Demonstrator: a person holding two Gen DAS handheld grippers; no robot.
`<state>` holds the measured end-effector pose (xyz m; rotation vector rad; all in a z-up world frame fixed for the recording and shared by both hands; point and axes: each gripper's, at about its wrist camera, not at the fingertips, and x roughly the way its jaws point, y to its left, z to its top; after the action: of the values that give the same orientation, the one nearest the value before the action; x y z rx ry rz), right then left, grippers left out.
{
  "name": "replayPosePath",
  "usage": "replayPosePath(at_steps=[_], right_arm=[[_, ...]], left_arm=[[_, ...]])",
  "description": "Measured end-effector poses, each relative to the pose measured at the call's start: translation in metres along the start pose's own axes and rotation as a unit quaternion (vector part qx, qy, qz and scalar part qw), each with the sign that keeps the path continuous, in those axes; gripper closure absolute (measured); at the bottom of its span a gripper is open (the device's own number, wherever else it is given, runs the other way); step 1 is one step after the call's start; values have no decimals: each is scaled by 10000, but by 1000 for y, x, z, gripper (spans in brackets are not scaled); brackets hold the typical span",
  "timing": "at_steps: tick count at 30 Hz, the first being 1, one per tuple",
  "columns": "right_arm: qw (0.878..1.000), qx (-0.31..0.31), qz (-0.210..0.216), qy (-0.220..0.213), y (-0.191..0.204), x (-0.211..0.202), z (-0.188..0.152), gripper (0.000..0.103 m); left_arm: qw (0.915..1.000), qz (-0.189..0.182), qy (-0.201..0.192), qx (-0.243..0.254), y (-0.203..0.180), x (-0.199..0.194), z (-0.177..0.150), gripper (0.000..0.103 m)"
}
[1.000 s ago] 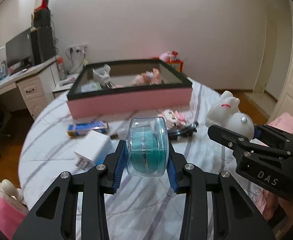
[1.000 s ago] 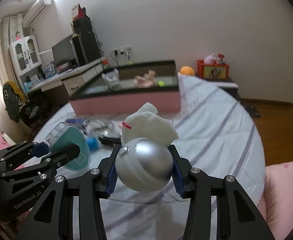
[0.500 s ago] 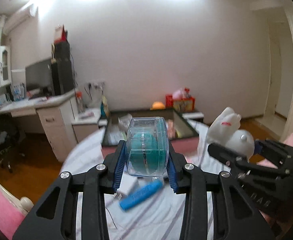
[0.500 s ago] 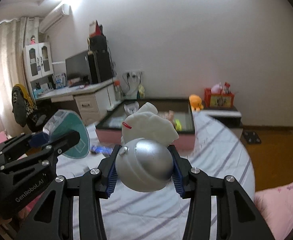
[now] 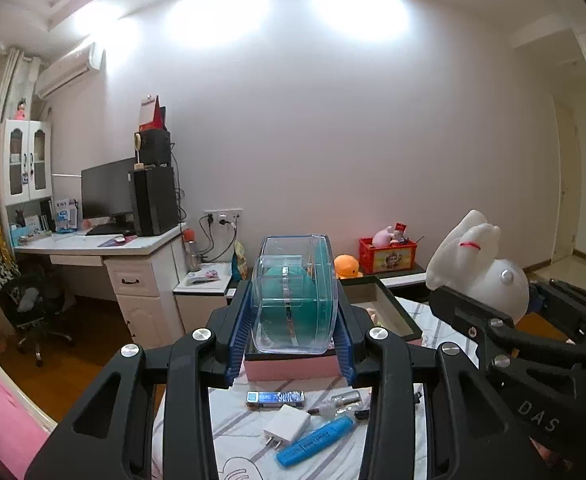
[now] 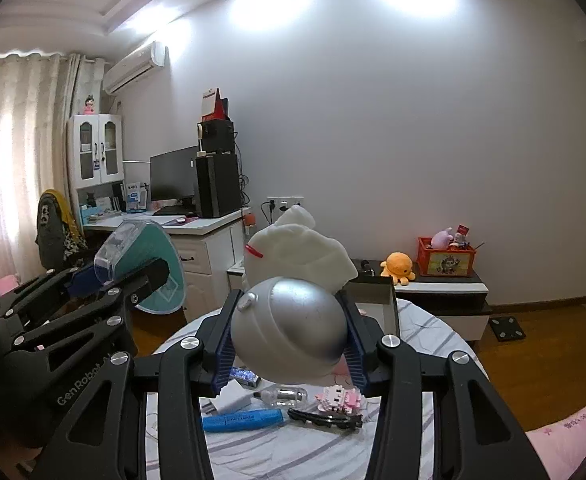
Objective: Organize rigid objects
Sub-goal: 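Carry the tape dispenser and silver ball into the pink box and release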
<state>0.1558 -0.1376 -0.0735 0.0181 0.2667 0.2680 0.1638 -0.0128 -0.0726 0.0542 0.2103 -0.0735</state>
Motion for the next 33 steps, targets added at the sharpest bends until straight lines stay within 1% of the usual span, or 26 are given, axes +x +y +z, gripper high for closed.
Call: replayPosePath(at_steps=[6, 10, 14, 18, 23, 26, 27, 30, 33], right_arm=[[10000, -33, 36, 42, 4, 9, 1, 56], [9999, -24, 32, 128, 0, 19, -1, 56], [9998, 6, 21, 221, -5, 30, -2, 56], [9995, 48, 20, 323, -12, 48, -2, 56], [9987, 33, -37, 506, -26, 86, 2, 56], [9978, 52, -89, 652, -36, 112, 4, 56], [9972, 65, -118, 737, -41, 124, 4, 56], [9949, 10, -224, 982, -54, 157, 3, 56], [9921, 42, -271, 1228, -66, 185, -2, 56]], left_arm=[[9999, 2, 107, 38, -1, 12, 0, 65], [9998, -2, 184, 60, -4, 22, -1, 65], [9995, -9, 287, 101, -7, 37, -1, 65], [9990, 6, 409, 170, -11, 61, -1, 65], [9976, -65, 643, 267, -12, 107, 3, 65], [9944, -402, 975, 115, -11, 149, 6, 65], [9937, -441, 1026, 90, -11, 159, 7, 65], [9909, -379, 1278, 211, -17, 200, 5, 65], [9852, -446, 1638, 223, -20, 247, -4, 65]])
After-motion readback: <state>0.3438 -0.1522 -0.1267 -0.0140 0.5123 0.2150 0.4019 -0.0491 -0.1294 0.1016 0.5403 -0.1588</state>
